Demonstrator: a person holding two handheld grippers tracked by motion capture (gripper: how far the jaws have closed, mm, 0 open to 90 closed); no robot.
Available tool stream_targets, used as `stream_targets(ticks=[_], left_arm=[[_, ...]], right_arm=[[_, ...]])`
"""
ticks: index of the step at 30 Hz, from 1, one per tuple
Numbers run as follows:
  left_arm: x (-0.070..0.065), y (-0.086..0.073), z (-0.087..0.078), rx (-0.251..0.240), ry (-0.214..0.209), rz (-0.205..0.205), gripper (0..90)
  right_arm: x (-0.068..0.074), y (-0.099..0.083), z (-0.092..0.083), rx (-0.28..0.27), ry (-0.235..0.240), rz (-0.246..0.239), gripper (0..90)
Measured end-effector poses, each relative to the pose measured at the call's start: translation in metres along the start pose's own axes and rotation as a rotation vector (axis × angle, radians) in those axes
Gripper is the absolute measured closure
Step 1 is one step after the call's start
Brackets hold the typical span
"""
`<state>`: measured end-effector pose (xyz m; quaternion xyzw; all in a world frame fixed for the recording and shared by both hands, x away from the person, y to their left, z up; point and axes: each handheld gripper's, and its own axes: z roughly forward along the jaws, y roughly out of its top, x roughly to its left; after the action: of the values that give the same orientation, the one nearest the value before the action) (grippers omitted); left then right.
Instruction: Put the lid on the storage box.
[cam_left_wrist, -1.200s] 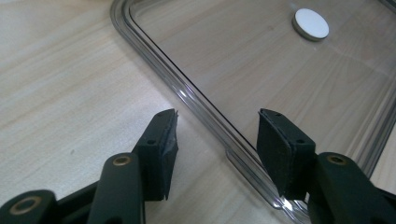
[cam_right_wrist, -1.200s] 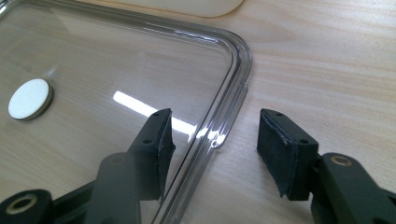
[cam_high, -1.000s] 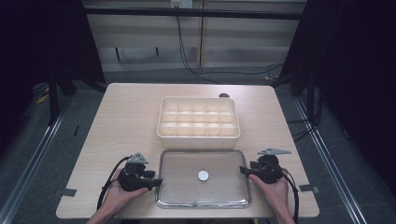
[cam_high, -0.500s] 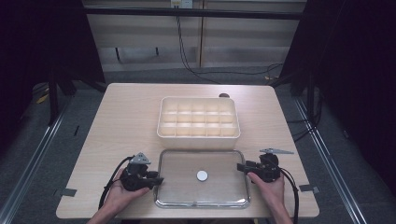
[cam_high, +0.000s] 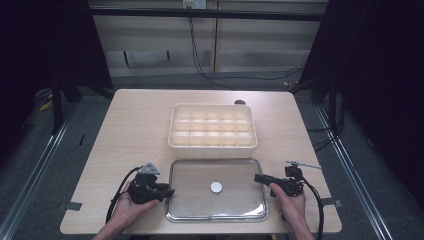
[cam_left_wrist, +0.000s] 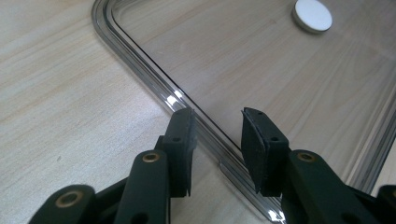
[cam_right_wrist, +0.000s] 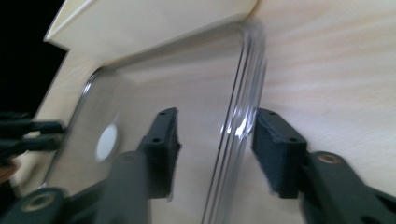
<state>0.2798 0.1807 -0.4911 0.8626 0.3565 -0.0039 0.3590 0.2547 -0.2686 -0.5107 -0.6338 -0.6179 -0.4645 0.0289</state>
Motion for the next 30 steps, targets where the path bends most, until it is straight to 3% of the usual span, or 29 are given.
stream_targets(ticks=[1,3,4,12,14,18,24,30], left_arm=[[0.0001,0.0,0.0,0.0,-0.001,0.001,64.2],[0.0001,0.0004,0.0001,0.002,-0.001,0.003,64.2],[0.0001,0.0004,0.0001,0.002,-0.001,0.003,64.2],[0.0014,0.0001,-0.0001,-0.007,0.013,-0.001,64.2],[0.0019,0.0002,-0.0002,-0.006,0.016,0.001,64.3],[0.0026,0.0006,-0.0006,-0.003,0.016,-0.006,64.5],[0.0049,0.0007,-0.001,-0.007,0.021,-0.016,64.5],[0.0054,-0.0001,-0.0002,-0.022,0.004,-0.026,61.2]], right_arm=[[0.0005,-0.0013,0.001,0.004,0.011,0.007,54.1],[0.0038,-0.0019,-0.0003,-0.008,-0.036,-0.008,57.7],[0.0048,-0.0009,0.0003,-0.006,-0.039,-0.027,57.7],[0.0016,-0.0015,0.0036,0.056,0.053,-0.021,59.2],[0.0027,-0.0018,0.0029,0.06,0.041,-0.033,61.1],[0.0008,-0.0006,0.0023,0.081,0.064,-0.044,62.1],[-0.0015,0.0001,-0.002,0.049,0.131,-0.021,68.5],[0.001,0.0008,-0.006,0.011,0.141,-0.039,70.9]])
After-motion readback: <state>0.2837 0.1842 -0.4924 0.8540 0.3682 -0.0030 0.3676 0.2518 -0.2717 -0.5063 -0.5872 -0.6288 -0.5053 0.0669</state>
